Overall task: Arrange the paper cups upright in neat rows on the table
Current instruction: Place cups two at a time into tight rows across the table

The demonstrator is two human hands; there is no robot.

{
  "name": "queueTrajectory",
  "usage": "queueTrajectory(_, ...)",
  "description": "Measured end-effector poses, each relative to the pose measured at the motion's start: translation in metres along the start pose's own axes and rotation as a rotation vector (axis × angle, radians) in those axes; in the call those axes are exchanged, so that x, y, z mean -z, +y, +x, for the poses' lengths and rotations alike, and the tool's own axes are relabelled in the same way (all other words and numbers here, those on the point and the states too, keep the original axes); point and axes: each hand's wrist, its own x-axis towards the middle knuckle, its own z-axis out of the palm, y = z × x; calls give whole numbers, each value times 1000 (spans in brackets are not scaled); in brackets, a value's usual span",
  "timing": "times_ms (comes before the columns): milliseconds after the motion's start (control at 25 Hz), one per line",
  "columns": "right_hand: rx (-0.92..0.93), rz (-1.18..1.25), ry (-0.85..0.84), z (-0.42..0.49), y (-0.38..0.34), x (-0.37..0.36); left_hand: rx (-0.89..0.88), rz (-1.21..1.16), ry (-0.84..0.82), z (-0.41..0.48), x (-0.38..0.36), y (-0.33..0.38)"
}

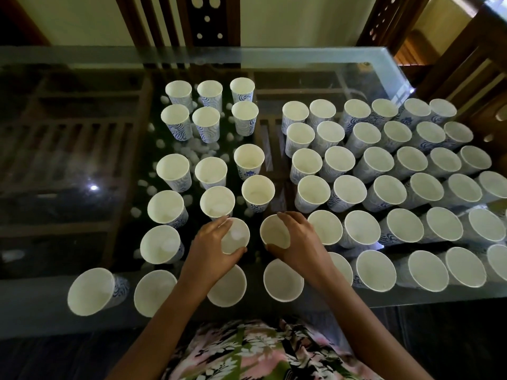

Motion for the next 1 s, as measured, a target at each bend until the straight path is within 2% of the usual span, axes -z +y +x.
queueTrajectory(360, -45, 63, 20, -4, -1, -3, 31, -32, 39, -2, 2, 2)
queueTrajectory(680, 27, 43, 132, -24, 2, 1, 54, 3, 86, -23, 5, -4)
queueTrajectory(760, 45, 48, 107, -32, 3, 0, 58, -15, 89, -33, 7, -5)
queueTrajectory(1000, 93, -14, -53, -64, 2, 0, 24, 75, -86, -63, 12, -6)
